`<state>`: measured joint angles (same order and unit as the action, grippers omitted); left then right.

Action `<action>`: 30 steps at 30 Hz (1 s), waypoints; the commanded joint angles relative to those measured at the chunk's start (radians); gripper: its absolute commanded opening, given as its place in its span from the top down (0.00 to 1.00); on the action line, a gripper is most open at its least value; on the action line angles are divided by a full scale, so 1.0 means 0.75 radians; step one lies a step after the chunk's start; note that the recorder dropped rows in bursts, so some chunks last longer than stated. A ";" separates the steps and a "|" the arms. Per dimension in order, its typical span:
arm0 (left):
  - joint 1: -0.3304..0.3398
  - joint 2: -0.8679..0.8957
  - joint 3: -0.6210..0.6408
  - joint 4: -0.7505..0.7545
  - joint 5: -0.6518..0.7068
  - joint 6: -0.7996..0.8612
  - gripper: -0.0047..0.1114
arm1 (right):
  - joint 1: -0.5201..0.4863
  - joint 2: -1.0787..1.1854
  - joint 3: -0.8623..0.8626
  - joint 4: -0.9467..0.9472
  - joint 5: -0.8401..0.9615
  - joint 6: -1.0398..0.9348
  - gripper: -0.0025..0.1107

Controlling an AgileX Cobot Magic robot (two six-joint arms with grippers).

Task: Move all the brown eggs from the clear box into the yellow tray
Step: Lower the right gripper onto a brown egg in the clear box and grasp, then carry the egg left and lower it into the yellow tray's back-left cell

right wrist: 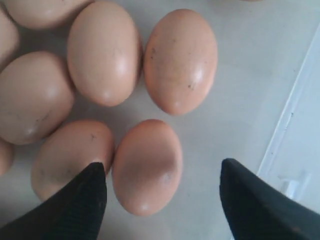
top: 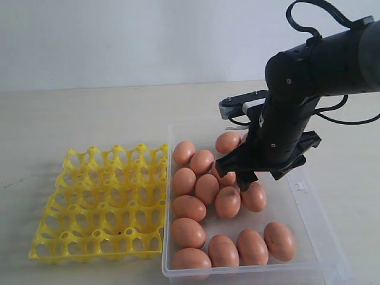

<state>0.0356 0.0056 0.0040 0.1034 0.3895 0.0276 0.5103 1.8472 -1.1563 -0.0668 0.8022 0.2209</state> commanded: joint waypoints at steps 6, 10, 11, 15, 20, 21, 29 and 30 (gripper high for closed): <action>-0.010 -0.007 -0.005 -0.003 -0.012 -0.008 0.96 | 0.001 0.095 -0.009 -0.054 -0.073 0.024 0.43; -0.010 -0.007 -0.005 -0.003 -0.012 -0.008 0.96 | 0.001 0.129 -0.009 -0.017 -0.105 0.009 0.47; -0.010 -0.007 -0.005 -0.003 -0.012 -0.008 0.96 | 0.001 0.132 -0.009 -0.003 -0.105 0.009 0.50; -0.010 -0.007 -0.005 -0.003 -0.012 -0.008 0.96 | 0.001 0.144 -0.009 0.019 -0.071 0.002 0.85; -0.010 -0.007 -0.005 -0.003 -0.012 -0.008 0.96 | 0.001 0.023 -0.045 -0.021 0.040 -0.081 0.98; -0.010 -0.007 -0.005 -0.003 -0.012 -0.008 0.96 | 0.001 -0.102 -0.047 -0.025 -0.087 -0.122 0.98; -0.010 -0.007 -0.005 -0.003 -0.012 -0.008 0.96 | 0.286 -0.039 -0.050 0.470 -1.196 -0.851 0.98; -0.010 -0.007 -0.005 -0.003 -0.012 -0.008 0.96 | 0.321 0.016 -0.057 0.451 -1.294 -0.814 0.98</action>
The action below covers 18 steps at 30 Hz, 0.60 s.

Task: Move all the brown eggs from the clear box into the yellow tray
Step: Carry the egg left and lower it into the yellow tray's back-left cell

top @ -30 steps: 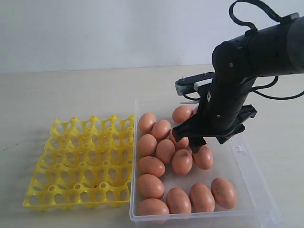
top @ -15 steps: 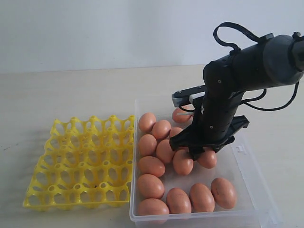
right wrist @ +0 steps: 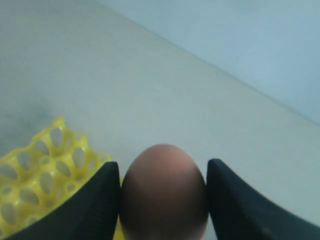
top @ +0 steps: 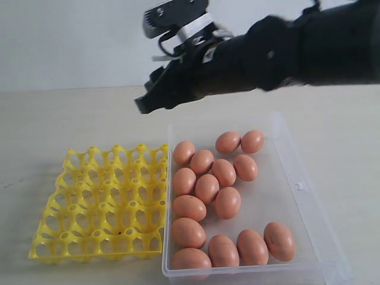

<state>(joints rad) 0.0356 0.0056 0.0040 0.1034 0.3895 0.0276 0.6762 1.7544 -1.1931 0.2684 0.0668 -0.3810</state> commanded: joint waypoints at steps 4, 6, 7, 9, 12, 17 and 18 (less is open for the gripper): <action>-0.010 -0.007 -0.005 -0.003 -0.012 -0.008 0.96 | 0.170 0.310 -0.119 -0.586 -0.415 0.645 0.98; -0.010 -0.007 -0.005 -0.003 -0.012 -0.008 0.96 | 0.175 0.388 -0.179 -0.873 -0.531 1.014 0.98; -0.010 -0.007 -0.005 -0.003 -0.012 -0.008 0.96 | 0.175 0.437 -0.220 -0.976 -0.589 1.144 0.98; -0.010 -0.007 -0.005 -0.003 -0.012 -0.008 0.96 | 0.175 0.503 -0.283 -1.107 -0.633 1.296 0.98; -0.010 -0.007 -0.005 -0.003 -0.012 -0.008 0.96 | 0.175 0.606 -0.399 -1.327 -0.686 1.509 0.98; -0.010 -0.007 -0.005 -0.003 -0.012 -0.008 0.96 | 0.157 0.720 -0.497 -1.438 -0.729 1.628 0.98; -0.010 -0.007 -0.005 -0.003 -0.012 -0.008 0.96 | 0.153 0.737 -0.511 -1.438 -0.731 1.628 0.98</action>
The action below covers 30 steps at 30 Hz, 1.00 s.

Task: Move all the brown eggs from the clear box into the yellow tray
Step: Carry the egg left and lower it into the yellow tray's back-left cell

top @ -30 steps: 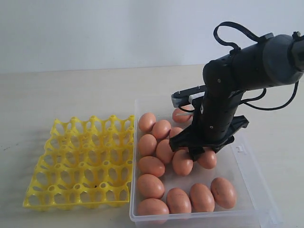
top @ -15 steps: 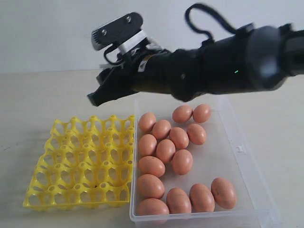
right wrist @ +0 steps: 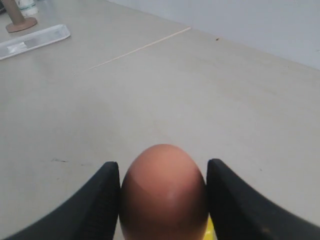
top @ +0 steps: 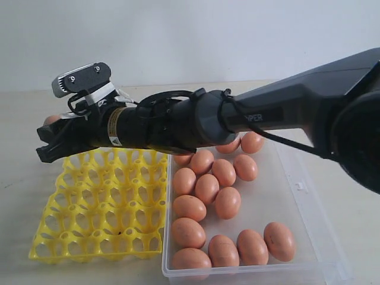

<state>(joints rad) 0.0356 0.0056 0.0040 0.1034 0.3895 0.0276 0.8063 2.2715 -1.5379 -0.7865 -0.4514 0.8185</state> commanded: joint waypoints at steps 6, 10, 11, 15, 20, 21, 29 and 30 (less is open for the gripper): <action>-0.010 -0.007 -0.005 -0.003 -0.012 -0.008 0.96 | -0.039 0.135 -0.138 -0.031 -0.040 0.063 0.98; -0.010 -0.007 -0.005 -0.003 -0.012 -0.008 0.96 | -0.048 0.173 -0.195 -0.031 -0.004 0.066 0.98; -0.010 -0.007 -0.005 -0.003 -0.012 -0.008 0.96 | -0.050 0.180 -0.203 -0.031 -0.001 0.066 0.98; -0.010 -0.007 -0.005 -0.003 -0.012 -0.008 0.96 | -0.050 0.196 -0.208 -0.031 0.001 0.097 0.98; -0.010 -0.007 -0.005 -0.003 -0.012 -0.008 0.96 | -0.050 0.221 -0.208 -0.031 -0.003 0.097 0.98; -0.010 -0.007 -0.005 -0.003 -0.012 -0.008 0.96 | -0.050 0.223 -0.208 -0.031 -0.003 0.097 0.98; -0.010 -0.007 -0.005 -0.003 -0.012 -0.008 0.96 | -0.050 0.248 -0.208 -0.031 -0.020 0.097 0.78; -0.010 -0.007 -0.005 -0.003 -0.012 -0.008 0.96 | -0.050 0.248 -0.208 -0.031 -0.020 0.094 0.76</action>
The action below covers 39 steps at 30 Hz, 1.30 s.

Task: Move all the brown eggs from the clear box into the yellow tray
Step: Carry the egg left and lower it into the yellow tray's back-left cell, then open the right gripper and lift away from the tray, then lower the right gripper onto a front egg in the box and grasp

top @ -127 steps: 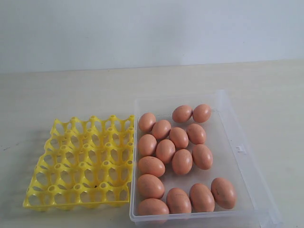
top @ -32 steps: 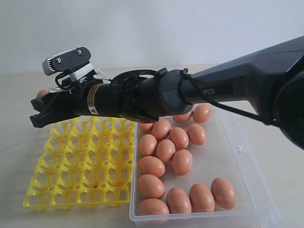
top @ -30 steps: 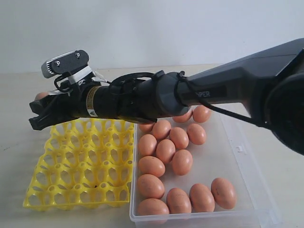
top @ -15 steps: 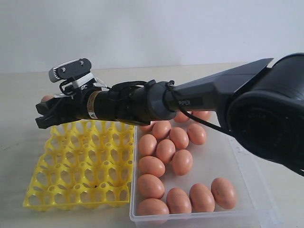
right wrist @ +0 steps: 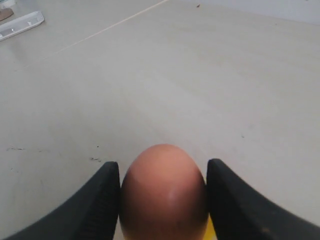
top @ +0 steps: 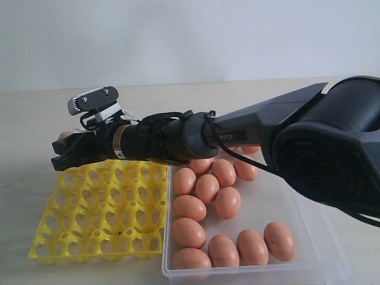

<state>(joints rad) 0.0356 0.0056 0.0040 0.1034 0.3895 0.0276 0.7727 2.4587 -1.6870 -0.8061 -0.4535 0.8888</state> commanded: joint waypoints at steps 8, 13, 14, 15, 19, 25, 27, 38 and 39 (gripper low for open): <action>-0.010 -0.007 -0.005 -0.003 -0.012 -0.008 0.96 | -0.005 -0.002 -0.009 -0.005 -0.018 -0.071 0.46; -0.010 -0.007 -0.005 -0.003 -0.012 -0.008 0.96 | -0.005 -0.052 -0.009 -0.005 0.017 -0.067 0.42; -0.010 -0.007 -0.005 -0.003 -0.012 -0.008 0.96 | -0.005 -0.067 -0.009 -0.005 0.035 -0.067 0.42; -0.010 -0.007 -0.005 -0.003 -0.012 -0.008 0.96 | -0.005 -0.091 -0.009 -0.005 0.088 -0.067 0.43; -0.010 -0.007 -0.005 -0.003 -0.012 -0.008 0.96 | -0.005 -0.264 0.019 -0.005 0.518 -0.067 0.62; -0.010 -0.007 -0.005 -0.003 -0.012 -0.008 0.96 | -0.014 -0.601 0.216 0.383 1.332 -0.551 0.98; -0.010 -0.007 -0.005 -0.003 -0.012 -0.008 0.96 | -0.016 -0.729 0.294 0.611 1.613 -0.848 0.98; -0.010 -0.007 -0.005 -0.003 -0.012 -0.008 0.96 | -0.161 -1.249 0.916 0.890 1.739 -0.841 0.86; -0.010 -0.007 -0.005 -0.003 -0.012 -0.008 0.96 | -0.175 -1.259 0.944 0.900 1.742 -0.813 0.84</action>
<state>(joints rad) 0.0356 0.0056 0.0040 0.1034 0.3895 0.0276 0.6690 1.5500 -1.0414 -0.1490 0.8720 0.2313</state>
